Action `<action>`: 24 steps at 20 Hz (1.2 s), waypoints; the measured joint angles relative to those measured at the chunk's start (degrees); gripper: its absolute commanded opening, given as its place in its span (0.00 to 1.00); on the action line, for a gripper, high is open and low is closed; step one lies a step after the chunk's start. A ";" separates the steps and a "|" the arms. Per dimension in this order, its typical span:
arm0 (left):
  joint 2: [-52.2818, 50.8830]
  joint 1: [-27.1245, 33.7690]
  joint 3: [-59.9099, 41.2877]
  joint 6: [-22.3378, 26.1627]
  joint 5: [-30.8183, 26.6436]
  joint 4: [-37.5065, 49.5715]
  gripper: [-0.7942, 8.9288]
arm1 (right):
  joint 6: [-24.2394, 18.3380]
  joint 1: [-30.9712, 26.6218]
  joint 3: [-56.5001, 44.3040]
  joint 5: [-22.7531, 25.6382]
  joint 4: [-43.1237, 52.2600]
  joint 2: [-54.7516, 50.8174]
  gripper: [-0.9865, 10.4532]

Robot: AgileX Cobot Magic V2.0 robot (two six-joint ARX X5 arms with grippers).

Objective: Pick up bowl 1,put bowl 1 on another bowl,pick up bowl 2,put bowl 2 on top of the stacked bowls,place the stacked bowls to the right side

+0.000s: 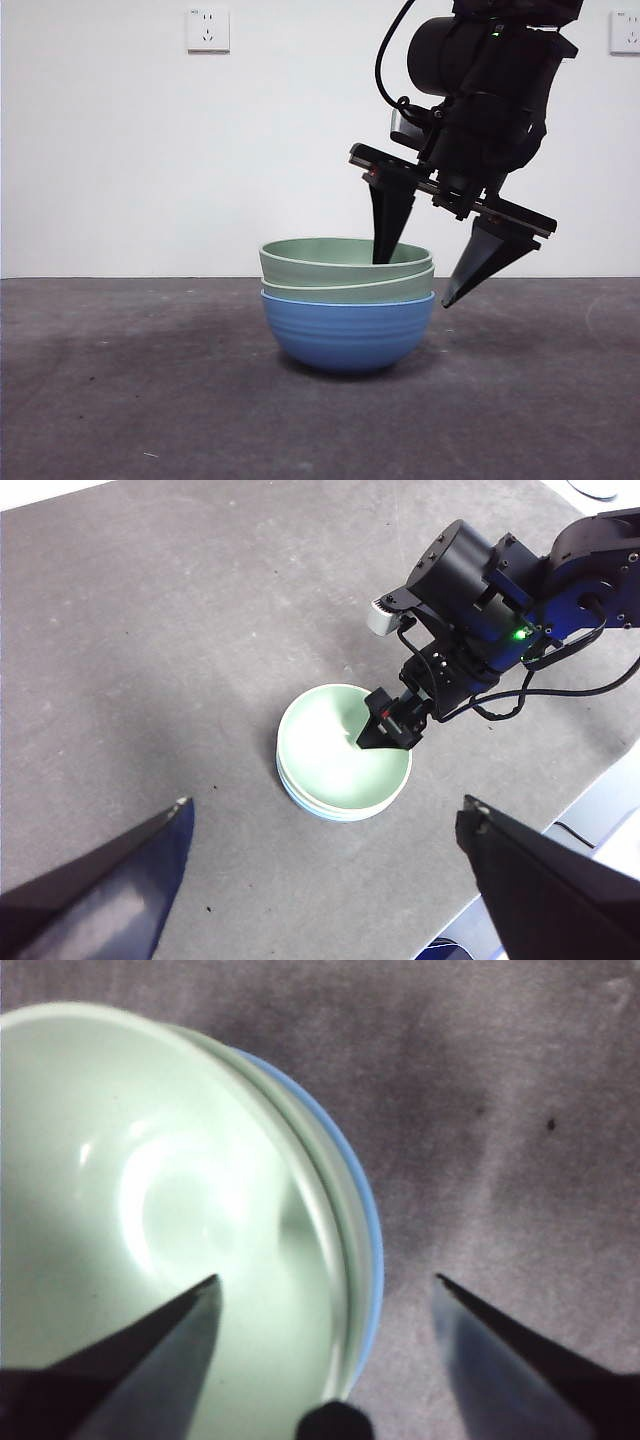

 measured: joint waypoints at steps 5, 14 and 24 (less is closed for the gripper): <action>0.00 0.00 0.00 0.00 0.00 0.00 0.53 | 0.02 0.00 0.00 -0.02 -0.44 0.00 0.33; 0.00 0.00 0.00 0.00 0.00 0.00 0.53 | 0.04 0.00 0.00 0.00 -1.31 0.00 0.21; 0.00 0.00 0.00 0.00 0.02 -0.63 0.53 | 0.00 -0.02 0.00 0.02 -1.57 0.02 0.08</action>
